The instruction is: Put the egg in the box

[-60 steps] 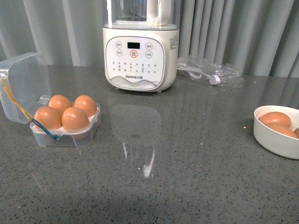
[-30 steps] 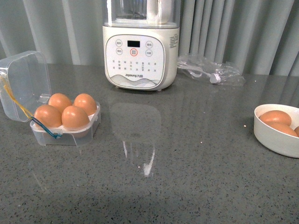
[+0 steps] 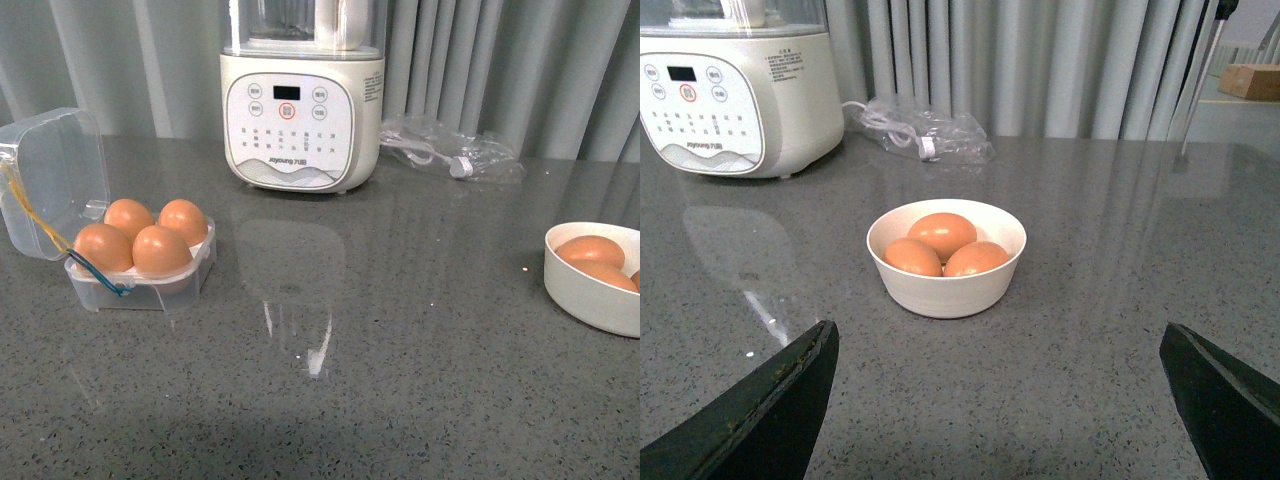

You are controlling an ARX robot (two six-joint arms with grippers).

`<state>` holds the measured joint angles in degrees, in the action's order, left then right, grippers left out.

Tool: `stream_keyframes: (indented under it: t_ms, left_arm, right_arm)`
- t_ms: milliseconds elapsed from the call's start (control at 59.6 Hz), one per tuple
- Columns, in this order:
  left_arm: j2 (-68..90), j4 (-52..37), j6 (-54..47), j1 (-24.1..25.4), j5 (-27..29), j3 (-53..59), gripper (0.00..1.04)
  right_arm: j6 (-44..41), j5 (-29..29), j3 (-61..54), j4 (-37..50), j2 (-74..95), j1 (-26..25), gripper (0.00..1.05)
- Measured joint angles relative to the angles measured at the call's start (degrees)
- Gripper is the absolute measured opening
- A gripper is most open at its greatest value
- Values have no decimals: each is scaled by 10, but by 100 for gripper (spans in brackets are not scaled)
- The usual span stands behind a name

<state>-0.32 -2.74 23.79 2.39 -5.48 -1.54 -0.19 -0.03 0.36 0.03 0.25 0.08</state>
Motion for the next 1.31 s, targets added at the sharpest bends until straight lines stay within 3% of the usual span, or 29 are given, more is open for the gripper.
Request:
stream_keyframes:
  t_ms: [117, 369, 503, 620, 755, 922, 1308]
  left_arm:
    - [17, -30, 9, -16, 9, 0, 98]
    - [230, -239, -95, -27, 38, -2, 98]
    - [386, -373, -207, 13, 32, -7, 98]
    - [534, -467, -257, 83, -23, -48, 98]
    - [648, -478, -269, 149, -74, -116, 98]
    - [733, -449, -272, 188, -94, -203, 98]
    - [853, -346, -276, 167, -107, -389, 98]
  right_arm:
    - [0, 0, 0, 0, 0, 0, 97]
    - [0, 0, 0, 0, 0, 0, 97]
    - [0, 0, 0, 0, 0, 0, 97]
    - [0, 0, 0, 0, 0, 0, 97]
    - [0, 0, 0, 0, 0, 0, 97]
    - [0, 0, 0, 0, 0, 0, 97]
    - [0, 0, 0, 0, 0, 0, 97]
